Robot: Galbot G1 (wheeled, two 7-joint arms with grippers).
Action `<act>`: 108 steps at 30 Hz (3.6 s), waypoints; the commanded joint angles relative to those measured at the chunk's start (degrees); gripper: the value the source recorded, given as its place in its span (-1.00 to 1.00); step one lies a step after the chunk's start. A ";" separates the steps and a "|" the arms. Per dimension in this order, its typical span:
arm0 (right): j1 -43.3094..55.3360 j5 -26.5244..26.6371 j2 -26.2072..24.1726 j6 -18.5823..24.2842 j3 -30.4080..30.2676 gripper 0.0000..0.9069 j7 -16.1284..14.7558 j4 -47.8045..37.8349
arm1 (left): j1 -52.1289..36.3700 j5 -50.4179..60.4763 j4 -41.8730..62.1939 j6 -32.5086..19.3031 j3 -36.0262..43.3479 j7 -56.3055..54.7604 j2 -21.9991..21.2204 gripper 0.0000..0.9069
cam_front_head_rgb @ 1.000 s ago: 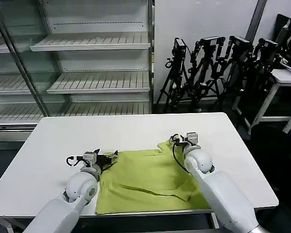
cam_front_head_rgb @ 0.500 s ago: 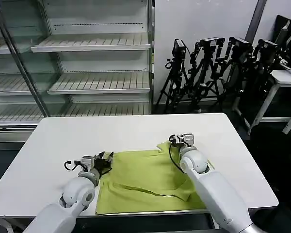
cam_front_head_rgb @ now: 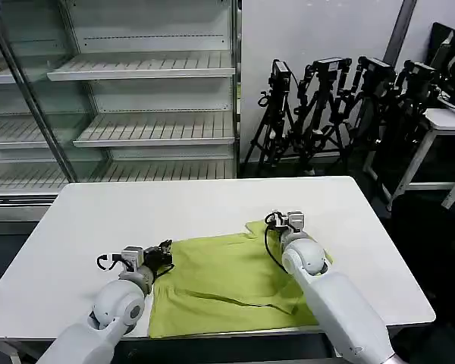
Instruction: Fold and organize the clothes.
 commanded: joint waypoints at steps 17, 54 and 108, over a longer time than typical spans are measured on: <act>-15.35 -3.19 -7.02 1.80 8.52 -1.00 -1.92 26.12 | 10.79 1.76 -17.00 -1.55 -7.86 0.47 1.28 -0.87; -44.77 -4.61 -10.28 0.16 22.70 -1.00 -4.21 39.81 | 31.99 20.27 -23.75 -2.71 -13.24 6.83 1.16 -0.89; -56.75 -11.79 -4.08 0.07 28.51 1.00 -5.13 50.22 | 33.96 6.53 -19.11 -9.25 -11.34 2.89 -18.12 -0.96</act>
